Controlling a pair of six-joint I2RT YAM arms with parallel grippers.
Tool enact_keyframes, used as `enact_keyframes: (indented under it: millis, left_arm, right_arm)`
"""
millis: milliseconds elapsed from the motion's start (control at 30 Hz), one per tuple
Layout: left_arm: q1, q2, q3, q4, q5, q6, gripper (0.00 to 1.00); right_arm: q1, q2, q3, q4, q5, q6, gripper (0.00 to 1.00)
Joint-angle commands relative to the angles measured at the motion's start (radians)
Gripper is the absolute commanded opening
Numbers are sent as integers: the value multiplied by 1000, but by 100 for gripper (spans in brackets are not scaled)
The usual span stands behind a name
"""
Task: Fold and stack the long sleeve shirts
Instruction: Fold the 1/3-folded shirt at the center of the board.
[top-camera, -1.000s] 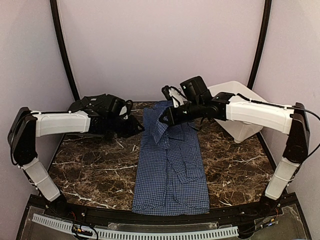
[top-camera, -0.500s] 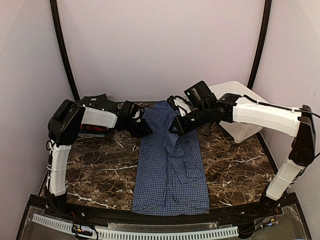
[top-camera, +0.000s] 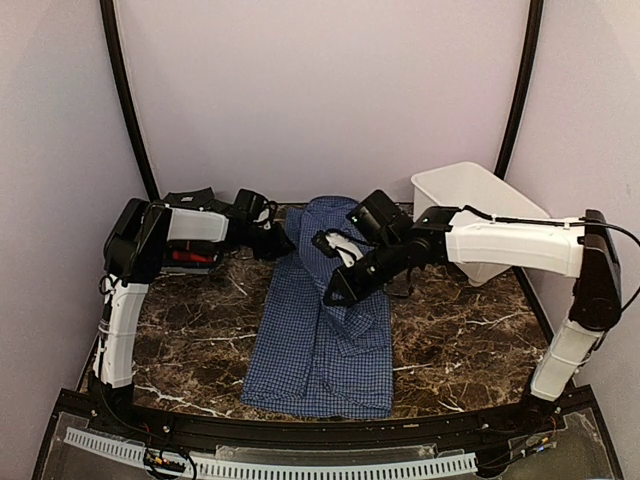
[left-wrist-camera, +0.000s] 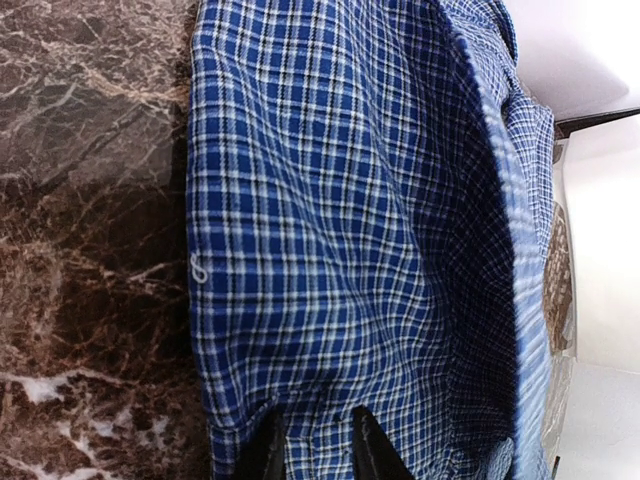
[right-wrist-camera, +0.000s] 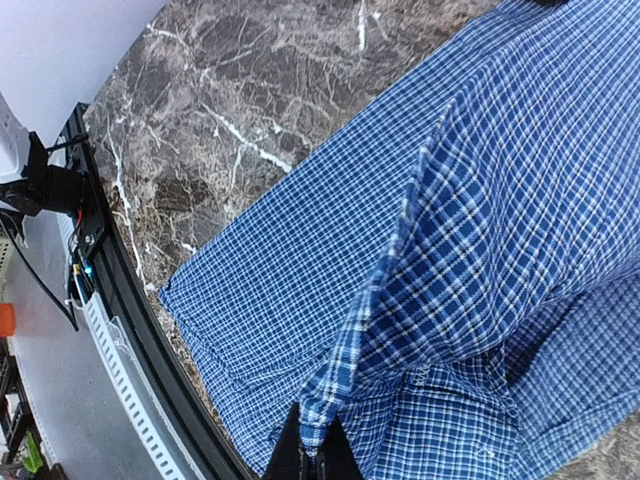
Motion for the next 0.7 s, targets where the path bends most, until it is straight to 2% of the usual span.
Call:
enact_keyframes:
  millis: [0,367,667]
  left_arm:
    - [15,19,37,-110,-7,24,24]
    - [16,-124,61,-210,-66,86,31]
    - [21,-269,-80,-244,-70,72,36]
  right_arm:
    - [34,114,40,60,-91,54,0]
    - [33,398,304,146,-127,171,0]
    - [41,454,370,147,-155,160,0]
